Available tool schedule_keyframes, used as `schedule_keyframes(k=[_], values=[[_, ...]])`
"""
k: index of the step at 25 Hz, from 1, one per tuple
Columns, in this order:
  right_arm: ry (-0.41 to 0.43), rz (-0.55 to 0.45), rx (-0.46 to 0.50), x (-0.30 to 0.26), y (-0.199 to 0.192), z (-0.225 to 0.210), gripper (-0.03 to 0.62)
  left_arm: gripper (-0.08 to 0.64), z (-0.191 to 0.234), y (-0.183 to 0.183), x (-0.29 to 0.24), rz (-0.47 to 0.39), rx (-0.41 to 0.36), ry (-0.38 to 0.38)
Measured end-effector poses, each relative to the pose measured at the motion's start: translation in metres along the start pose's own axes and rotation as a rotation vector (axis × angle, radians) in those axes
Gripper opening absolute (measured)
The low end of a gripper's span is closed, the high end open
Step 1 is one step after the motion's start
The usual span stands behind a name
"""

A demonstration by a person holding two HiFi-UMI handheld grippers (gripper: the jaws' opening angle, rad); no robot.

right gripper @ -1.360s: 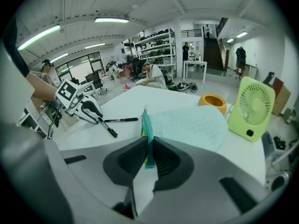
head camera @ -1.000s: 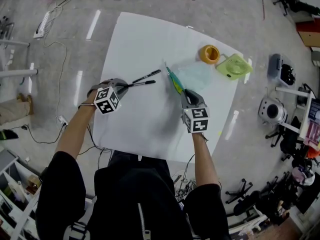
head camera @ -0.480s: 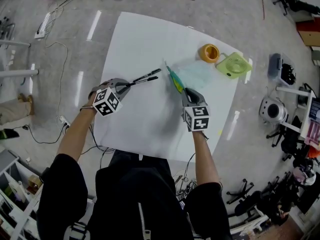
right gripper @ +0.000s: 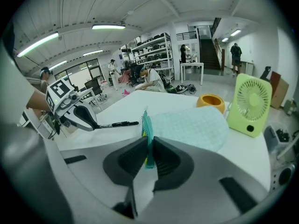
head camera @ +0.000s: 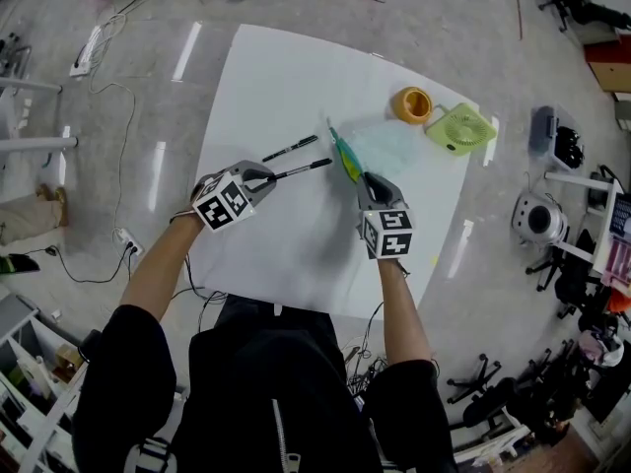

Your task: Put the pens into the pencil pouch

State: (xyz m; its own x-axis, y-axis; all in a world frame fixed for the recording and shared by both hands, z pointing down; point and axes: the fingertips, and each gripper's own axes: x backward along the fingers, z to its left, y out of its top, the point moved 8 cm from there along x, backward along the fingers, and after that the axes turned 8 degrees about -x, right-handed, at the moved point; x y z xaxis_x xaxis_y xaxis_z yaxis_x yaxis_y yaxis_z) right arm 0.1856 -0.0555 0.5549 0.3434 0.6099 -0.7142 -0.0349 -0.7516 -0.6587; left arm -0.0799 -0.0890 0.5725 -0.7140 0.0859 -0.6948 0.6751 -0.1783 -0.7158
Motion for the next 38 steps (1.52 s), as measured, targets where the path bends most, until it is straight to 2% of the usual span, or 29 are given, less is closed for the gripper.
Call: schedule_keyframes(k=[6, 13, 19, 25, 38], values=[[0.02, -0.015, -0.023, 0.002, -0.004, 0.003, 0.048, 0.055, -0.005, 0.014, -0.019, 0.01, -0.004, -0.043], [0.019, -0.023, -0.018, 0.004, -0.005, 0.007, 0.048, 0.055, 0.0, 0.028, -0.035, 0.02, -0.024, -0.048], [0.023, -0.029, -0.016, 0.006, -0.005, 0.009, 0.048, 0.055, 0.008, 0.038, -0.047, 0.013, 0.038, -0.056], [0.028, -0.03, -0.023, 0.006, -0.007, 0.008, 0.048, 0.055, 0.013, 0.054, -0.06, 0.004, 0.041, -0.065], [0.041, -0.038, -0.024, 0.004, -0.004, 0.015, 0.048, 0.055, 0.02, 0.081, -0.071, -0.062, 0.116, -0.051]])
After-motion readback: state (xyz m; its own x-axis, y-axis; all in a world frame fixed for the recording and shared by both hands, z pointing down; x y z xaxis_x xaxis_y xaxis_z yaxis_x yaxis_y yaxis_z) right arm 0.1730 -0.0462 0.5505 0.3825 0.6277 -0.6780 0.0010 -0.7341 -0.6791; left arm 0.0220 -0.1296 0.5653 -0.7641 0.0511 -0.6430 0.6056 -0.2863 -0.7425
